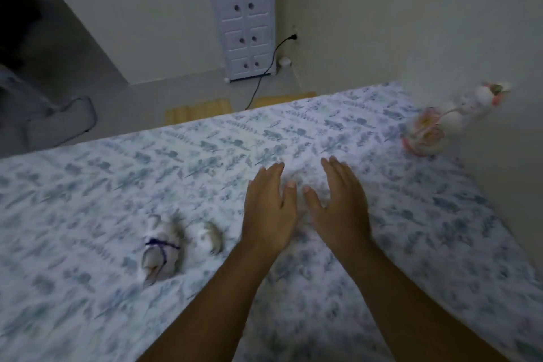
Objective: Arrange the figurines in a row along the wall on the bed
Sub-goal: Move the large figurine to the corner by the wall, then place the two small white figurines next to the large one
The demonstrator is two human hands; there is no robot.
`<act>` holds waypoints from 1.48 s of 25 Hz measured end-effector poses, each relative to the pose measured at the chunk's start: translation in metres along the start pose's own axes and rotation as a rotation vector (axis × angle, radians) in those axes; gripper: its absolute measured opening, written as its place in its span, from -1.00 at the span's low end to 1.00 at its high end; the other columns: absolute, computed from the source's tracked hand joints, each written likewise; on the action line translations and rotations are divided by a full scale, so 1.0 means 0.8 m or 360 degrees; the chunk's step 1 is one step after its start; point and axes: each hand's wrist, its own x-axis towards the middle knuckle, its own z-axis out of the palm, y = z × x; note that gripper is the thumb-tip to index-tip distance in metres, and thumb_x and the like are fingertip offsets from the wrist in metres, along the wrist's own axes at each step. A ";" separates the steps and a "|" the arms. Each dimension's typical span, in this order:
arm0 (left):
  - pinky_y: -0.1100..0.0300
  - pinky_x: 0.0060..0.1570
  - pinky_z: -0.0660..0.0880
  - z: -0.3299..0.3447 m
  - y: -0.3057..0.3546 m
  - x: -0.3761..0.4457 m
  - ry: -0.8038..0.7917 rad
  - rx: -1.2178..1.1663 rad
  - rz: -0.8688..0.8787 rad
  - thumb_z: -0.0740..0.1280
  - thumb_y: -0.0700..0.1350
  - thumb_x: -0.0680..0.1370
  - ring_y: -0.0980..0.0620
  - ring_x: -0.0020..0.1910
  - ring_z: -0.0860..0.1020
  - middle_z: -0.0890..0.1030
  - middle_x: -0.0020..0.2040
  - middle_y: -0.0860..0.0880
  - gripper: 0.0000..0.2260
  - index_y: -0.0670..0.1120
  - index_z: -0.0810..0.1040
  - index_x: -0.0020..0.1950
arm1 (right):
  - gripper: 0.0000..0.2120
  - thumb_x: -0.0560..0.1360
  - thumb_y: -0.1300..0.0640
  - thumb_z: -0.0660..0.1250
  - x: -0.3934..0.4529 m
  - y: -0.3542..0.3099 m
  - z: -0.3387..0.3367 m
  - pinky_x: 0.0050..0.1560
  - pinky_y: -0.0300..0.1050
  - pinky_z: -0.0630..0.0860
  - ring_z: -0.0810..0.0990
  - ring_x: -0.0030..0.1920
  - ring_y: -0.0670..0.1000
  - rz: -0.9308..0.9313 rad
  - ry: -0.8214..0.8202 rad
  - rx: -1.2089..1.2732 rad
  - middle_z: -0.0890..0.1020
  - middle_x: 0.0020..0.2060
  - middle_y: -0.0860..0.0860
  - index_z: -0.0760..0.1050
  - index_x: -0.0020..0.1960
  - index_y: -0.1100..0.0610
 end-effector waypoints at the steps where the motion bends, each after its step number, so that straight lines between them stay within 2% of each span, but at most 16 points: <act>1: -0.03 0.58 -0.01 -0.035 -0.030 -0.027 0.0049 0.0083 -0.0067 0.10 0.04 0.70 0.01 0.61 0.08 0.28 0.59 0.00 -0.55 -0.05 0.27 0.59 | -0.41 0.59 -0.13 0.25 -0.022 -0.028 0.027 0.56 0.10 0.06 0.07 0.59 0.00 -0.0125 -0.0125 -0.0042 0.19 0.58 -0.05 0.21 0.56 0.00; 4: -0.01 0.58 -0.06 -0.119 -0.105 -0.098 0.0171 0.0296 -0.0160 0.09 0.06 0.68 0.00 0.62 0.03 0.22 0.61 -0.01 -0.50 -0.08 0.21 0.61 | -0.40 0.57 -0.11 0.29 -0.081 -0.089 0.092 0.55 0.12 0.11 0.07 0.59 0.03 -0.0341 -0.0445 -0.0137 0.16 0.58 -0.05 0.22 0.55 -0.03; 7: -0.02 0.59 -0.06 -0.173 -0.170 -0.142 0.0217 0.0491 -0.0236 0.16 0.08 0.62 -0.07 0.63 -0.01 0.12 0.64 -0.06 -0.38 -0.10 0.11 0.63 | -0.29 0.52 -0.01 0.36 -0.113 -0.136 0.135 0.54 0.12 0.11 -0.01 0.59 0.04 -0.0228 -0.0831 -0.0087 0.03 0.60 -0.08 0.10 0.58 -0.11; 10: -0.05 0.52 0.19 -0.191 -0.208 -0.148 0.0100 0.0280 -0.0414 0.35 0.12 0.53 -0.12 0.60 0.11 0.14 0.63 -0.10 -0.19 -0.05 0.01 0.65 | -0.18 0.49 0.18 0.41 -0.123 -0.155 0.168 0.47 0.04 0.21 0.04 0.58 0.08 -0.0231 -0.0964 -0.0235 0.00 0.61 -0.07 0.05 0.59 -0.13; 12: -0.07 0.34 0.45 -0.194 -0.222 -0.141 0.0064 0.0033 -0.0517 0.44 0.13 0.45 -0.09 0.46 0.36 0.33 0.52 -0.07 -0.14 0.02 0.05 0.62 | -0.21 0.48 0.36 0.38 -0.123 -0.160 0.185 0.45 -0.08 0.22 0.13 0.57 0.07 -0.0265 -0.0884 -0.0224 0.08 0.60 -0.01 0.15 0.58 -0.06; 14: -0.01 0.11 0.58 -0.192 -0.233 -0.135 0.0129 -0.0023 -0.0471 0.45 0.08 0.41 -0.02 0.22 0.53 0.52 0.28 -0.01 -0.28 0.06 0.26 0.51 | -0.30 0.46 0.46 0.35 -0.123 -0.159 0.189 0.42 -0.18 0.21 0.23 0.54 0.07 -0.0229 -0.0738 -0.0107 0.22 0.56 0.06 0.31 0.51 0.06; 17: 0.06 -0.02 0.60 -0.190 -0.241 -0.132 0.0234 -0.0106 -0.0296 0.39 -0.04 0.46 0.11 0.03 0.59 0.60 0.05 0.10 -0.58 0.12 0.46 0.32 | -0.41 0.42 0.32 0.47 -0.129 -0.150 0.174 0.40 -0.13 0.32 0.42 0.42 0.07 -0.0077 -0.0613 0.0039 0.45 0.42 0.07 0.44 0.41 0.12; 19: 0.18 0.02 0.57 -0.184 -0.225 -0.131 0.0204 -0.0193 -0.0183 0.38 -0.12 0.51 0.20 0.06 0.58 0.63 0.08 0.16 -0.62 0.13 0.51 0.30 | -0.43 0.39 0.23 0.52 -0.135 -0.137 0.158 0.37 -0.01 0.42 0.50 0.33 0.05 -0.0072 -0.0548 0.0107 0.55 0.31 0.04 0.47 0.37 0.11; 22: 0.45 0.09 0.45 -0.151 -0.183 -0.119 0.0094 -0.0236 -0.0071 0.40 -0.18 0.52 0.33 0.11 0.54 0.60 0.20 0.23 -0.56 0.12 0.50 0.37 | -0.41 0.35 0.17 0.56 -0.131 -0.102 0.122 0.27 -0.03 0.50 0.53 0.24 0.04 -0.0071 -0.0384 0.0085 0.57 0.23 0.06 0.50 0.35 0.13; 24: 0.58 -0.03 0.38 -0.115 -0.148 -0.104 0.0003 -0.0216 -0.0026 0.44 -0.18 0.51 0.39 0.01 0.53 0.58 0.12 0.26 -0.56 0.08 0.50 0.37 | -0.41 0.31 0.22 0.57 -0.118 -0.068 0.087 0.14 -0.23 0.51 0.55 0.14 0.03 0.0031 -0.0241 0.0125 0.54 0.15 0.08 0.53 0.32 0.16; 26: 0.60 -0.07 0.38 -0.068 -0.106 -0.083 -0.0126 -0.0229 0.0053 0.46 -0.19 0.50 0.35 -0.01 0.55 0.60 0.09 0.23 -0.55 0.06 0.51 0.37 | -0.41 0.28 0.28 0.59 -0.097 -0.018 0.041 0.02 -0.52 0.41 0.55 0.05 0.01 0.0115 -0.0116 0.0178 0.47 0.07 0.07 0.55 0.29 0.20; 28: 0.61 -0.05 0.37 -0.017 -0.060 -0.062 -0.0274 -0.0215 0.0133 0.48 -0.18 0.50 0.32 0.01 0.56 0.60 0.12 0.22 -0.54 0.06 0.51 0.37 | -0.40 0.26 0.29 0.61 -0.075 0.039 -0.004 -0.03 -0.61 0.35 0.53 0.02 0.01 0.0184 0.0017 0.0165 0.43 0.04 0.06 0.56 0.27 0.22; 30: 0.62 0.00 0.36 0.042 -0.015 -0.035 -0.0435 -0.0226 0.0227 0.49 -0.21 0.49 0.33 0.04 0.56 0.59 0.14 0.20 -0.53 0.02 0.52 0.38 | -0.40 0.24 0.30 0.62 -0.051 0.102 -0.048 0.04 -0.48 0.38 0.54 0.03 0.05 0.0275 0.0181 0.0130 0.44 0.07 0.12 0.57 0.26 0.23; 32: 0.63 0.04 0.33 0.109 0.031 -0.006 -0.0546 -0.0192 0.0356 0.49 -0.26 0.49 0.24 0.10 0.56 0.58 0.15 0.16 -0.53 -0.05 0.53 0.38 | -0.40 0.26 0.31 0.60 -0.026 0.169 -0.088 0.07 -0.31 0.44 0.55 0.04 0.06 0.0397 0.0322 0.0137 0.44 0.15 0.15 0.56 0.28 0.22; 35: 0.66 0.03 0.29 0.192 0.088 0.033 -0.0625 -0.0115 0.0545 0.51 -0.30 0.45 0.16 0.12 0.54 0.60 0.16 0.07 -0.51 -0.14 0.55 0.36 | -0.41 0.27 0.27 0.59 -0.001 0.250 -0.127 0.13 -0.08 0.55 0.57 0.14 0.12 0.0533 0.0402 0.0158 0.49 0.21 0.16 0.56 0.28 0.18; 37: 0.61 0.02 0.35 0.242 0.120 0.060 -0.0728 -0.0079 0.0628 0.47 -0.35 0.44 0.12 0.07 0.55 0.63 0.15 0.01 -0.59 -0.19 0.59 0.28 | -0.43 0.28 0.25 0.59 0.004 0.289 -0.141 0.16 0.08 0.58 0.57 0.18 0.18 0.0540 0.0446 0.0139 0.55 0.20 0.18 0.55 0.26 0.19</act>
